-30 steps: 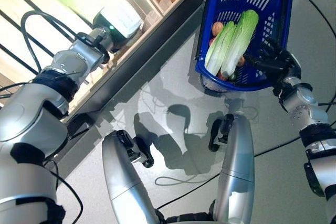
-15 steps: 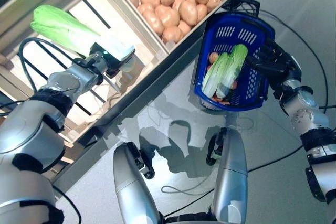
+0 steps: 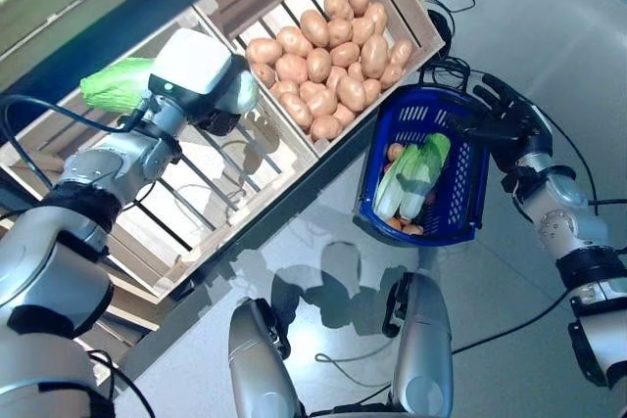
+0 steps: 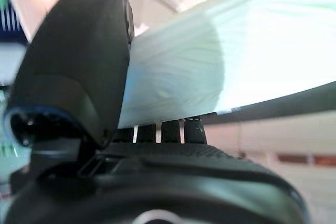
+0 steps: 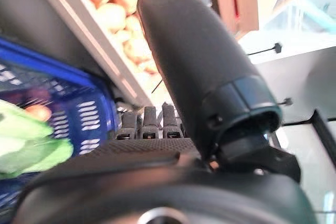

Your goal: Put vegetables into the basket

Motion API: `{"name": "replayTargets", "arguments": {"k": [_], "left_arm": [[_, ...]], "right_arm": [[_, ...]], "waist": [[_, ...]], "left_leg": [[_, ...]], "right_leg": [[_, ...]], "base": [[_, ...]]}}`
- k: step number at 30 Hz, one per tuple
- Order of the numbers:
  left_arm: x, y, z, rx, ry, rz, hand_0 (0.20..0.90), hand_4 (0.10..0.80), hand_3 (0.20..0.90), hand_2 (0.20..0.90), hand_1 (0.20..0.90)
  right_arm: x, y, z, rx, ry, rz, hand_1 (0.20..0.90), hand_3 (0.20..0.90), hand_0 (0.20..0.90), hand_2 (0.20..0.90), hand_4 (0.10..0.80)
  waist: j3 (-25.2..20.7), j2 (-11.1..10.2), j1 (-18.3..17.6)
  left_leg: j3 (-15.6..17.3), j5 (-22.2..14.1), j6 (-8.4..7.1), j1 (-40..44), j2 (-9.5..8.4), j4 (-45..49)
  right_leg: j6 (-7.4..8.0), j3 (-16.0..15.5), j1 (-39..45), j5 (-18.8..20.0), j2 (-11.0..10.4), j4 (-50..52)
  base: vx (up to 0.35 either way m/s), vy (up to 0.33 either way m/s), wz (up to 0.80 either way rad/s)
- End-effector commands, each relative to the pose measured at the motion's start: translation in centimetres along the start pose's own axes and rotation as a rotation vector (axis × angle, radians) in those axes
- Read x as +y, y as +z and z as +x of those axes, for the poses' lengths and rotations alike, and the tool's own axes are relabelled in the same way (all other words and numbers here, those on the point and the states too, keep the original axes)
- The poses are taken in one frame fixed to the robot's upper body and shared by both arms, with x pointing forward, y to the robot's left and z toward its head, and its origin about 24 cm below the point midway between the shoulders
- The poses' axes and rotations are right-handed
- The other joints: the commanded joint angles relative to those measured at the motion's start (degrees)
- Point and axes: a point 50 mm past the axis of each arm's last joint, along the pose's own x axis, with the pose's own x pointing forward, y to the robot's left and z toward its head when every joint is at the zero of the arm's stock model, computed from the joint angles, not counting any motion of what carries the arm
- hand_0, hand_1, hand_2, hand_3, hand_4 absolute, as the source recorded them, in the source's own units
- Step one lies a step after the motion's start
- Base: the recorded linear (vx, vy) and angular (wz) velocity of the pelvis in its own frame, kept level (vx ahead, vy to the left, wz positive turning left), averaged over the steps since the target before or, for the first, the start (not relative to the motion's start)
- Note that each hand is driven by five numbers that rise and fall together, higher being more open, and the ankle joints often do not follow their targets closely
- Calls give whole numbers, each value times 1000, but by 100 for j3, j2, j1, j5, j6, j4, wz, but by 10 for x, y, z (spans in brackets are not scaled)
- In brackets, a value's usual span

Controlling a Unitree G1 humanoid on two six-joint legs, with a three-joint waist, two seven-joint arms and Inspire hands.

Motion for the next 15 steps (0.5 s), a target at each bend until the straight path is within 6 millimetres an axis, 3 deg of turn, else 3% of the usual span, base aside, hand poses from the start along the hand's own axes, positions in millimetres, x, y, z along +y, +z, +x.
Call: {"name": "replayTargets", "arguments": {"k": [1, 3, 8, 10, 14, 15], "left_arm": [[12, -10, -16, 92, 215, -260, 300, 400, 300, 300, 300], [6, -1, -19, 89, 248, -421, 300, 400, 300, 300, 300], [-8, 21, -27, 79, 259, -773, 300, 400, 300, 300, 300], [-23, 37, -36, 59, 231, -939, 300, 400, 300, 300, 300], [-37, 50, -46, 79, 203, -1107, 300, 400, 300, 300, 300], [-44, 56, -51, 99, 193, -1200, 300, 400, 300, 300, 300]], "right_arm": [[16, -8, -12, -137, 138, 0, 900, 900, 900, 900, 800], [26, -17, -14, -110, 186, -20, 900, 900, 900, 900, 800], [37, -40, -20, -5, 279, -24, 900, 900, 900, 900, 800], [51, -57, -24, 106, 417, 16, 900, 900, 900, 900, 800], [63, -69, -28, 185, 522, -3, 900, 900, 900, 900, 800], [69, -72, -29, 205, 548, 9, 900, 900, 900, 900, 800]], "waist": [[-1272, 40, 153], [-1394, 25, 191], [-1681, -44, 325], [-1861, -76, 421], [-2065, -128, 509], [-2167, -156, 529]], "left_leg": [[69, 423, 87, 435, 9, -1185], [196, 753, 166, 764, -92, -1748], [332, 1154, 168, 1653, -377, -2800], [440, 1356, 134, 2151, -567, -3377], [507, 1616, 83, 2713, -719, -4131], [533, 1760, 63, 2966, -780, -4501]], "right_leg": [[294, 178, 822, 768, -297, -1248], [246, 18, 1163, 1004, -231, -1718], [246, -410, 2175, 1287, 32, -2868], [223, -625, 2723, 1431, 297, -3586], [225, -781, 3399, 1647, 610, -4572], [235, -806, 3680, 1768, 800, -5018]], "base": [[-58, -51, 2], [-58, -70, 13], [67, -78, 11], [95, -81, -1], [110, -74, -4], [124, -75, -4]]}}
